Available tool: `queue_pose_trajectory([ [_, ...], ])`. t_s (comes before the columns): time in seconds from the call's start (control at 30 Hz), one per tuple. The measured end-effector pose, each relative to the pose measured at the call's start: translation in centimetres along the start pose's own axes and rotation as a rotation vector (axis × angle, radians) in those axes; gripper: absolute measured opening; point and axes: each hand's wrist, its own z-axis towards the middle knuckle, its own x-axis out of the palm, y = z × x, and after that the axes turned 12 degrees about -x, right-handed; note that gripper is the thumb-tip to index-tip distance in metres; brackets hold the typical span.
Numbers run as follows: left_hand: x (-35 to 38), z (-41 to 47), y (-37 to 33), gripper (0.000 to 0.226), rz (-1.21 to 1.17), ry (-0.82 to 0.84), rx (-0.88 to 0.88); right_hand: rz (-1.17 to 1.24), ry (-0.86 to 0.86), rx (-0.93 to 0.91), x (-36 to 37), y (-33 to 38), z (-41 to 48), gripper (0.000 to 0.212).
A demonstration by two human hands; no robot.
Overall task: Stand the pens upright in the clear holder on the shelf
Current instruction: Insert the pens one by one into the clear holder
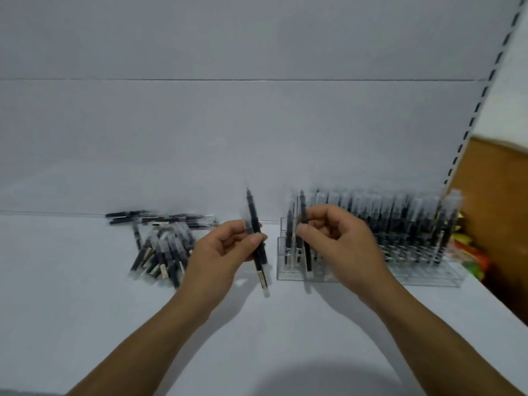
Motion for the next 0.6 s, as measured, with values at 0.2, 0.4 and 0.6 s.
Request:
queue_pose_trajectory([
  [0.2, 2.5, -0.4, 1.4, 0.031, 0.027, 0.081, 0.033, -0.014, -0.124, 0.014, -3.9, -0.6, 0.4, 0.002],
  [0.4, 2.7, -0.9, 2.9, 0.016, -0.046, 0.098, -0.037, -0.048, -0.136, -0.019, -4.0, -0.7, 1.6, 0.004],
  [0.6, 3.2, -1.2, 3.7, 0.021, -0.077, 0.161, -0.108, -0.16, -0.074, -0.029, -3.3, -1.7, 2.6, 0.006],
])
